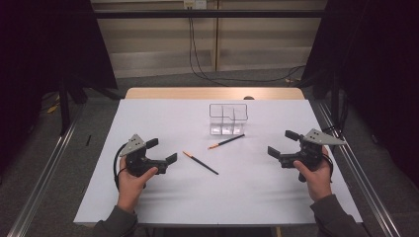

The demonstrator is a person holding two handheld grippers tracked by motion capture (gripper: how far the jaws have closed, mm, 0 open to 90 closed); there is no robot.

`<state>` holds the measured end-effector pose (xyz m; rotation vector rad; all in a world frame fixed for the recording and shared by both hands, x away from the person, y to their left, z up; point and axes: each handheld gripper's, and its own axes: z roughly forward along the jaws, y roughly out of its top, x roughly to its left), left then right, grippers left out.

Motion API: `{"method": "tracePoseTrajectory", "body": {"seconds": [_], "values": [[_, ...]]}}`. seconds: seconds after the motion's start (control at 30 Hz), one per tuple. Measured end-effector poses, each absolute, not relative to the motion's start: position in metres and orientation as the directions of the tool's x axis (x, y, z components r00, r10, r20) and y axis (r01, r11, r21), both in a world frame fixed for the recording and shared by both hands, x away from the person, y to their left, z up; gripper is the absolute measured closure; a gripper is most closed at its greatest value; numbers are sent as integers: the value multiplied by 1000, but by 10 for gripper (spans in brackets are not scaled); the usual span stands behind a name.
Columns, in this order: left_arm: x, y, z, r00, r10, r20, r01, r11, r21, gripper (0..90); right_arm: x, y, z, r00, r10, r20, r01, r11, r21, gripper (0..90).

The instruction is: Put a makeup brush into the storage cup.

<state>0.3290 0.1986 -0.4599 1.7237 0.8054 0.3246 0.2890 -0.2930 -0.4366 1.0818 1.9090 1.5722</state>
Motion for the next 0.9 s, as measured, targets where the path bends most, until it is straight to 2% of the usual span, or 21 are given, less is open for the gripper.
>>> {"method": "tracePoseTrajectory", "body": {"seconds": [0.57, 0.63, 0.9], "values": [[332, 176, -461, 743, 633, -218, 374, -123, 919, 4, 286, -293, -436, -608, 783, 130, 289, 66, 955, 0], [333, 173, -461, 750, 632, -194, 370, -158, 916, 4, 286, -294, -436, -602, 788, 134, 285, 55, 957, 0], [336, 165, -460, 755, 624, -200, 383, -171, 908, 8, 282, -295, -437, -605, 785, 133, 295, 66, 953, 0]]}}
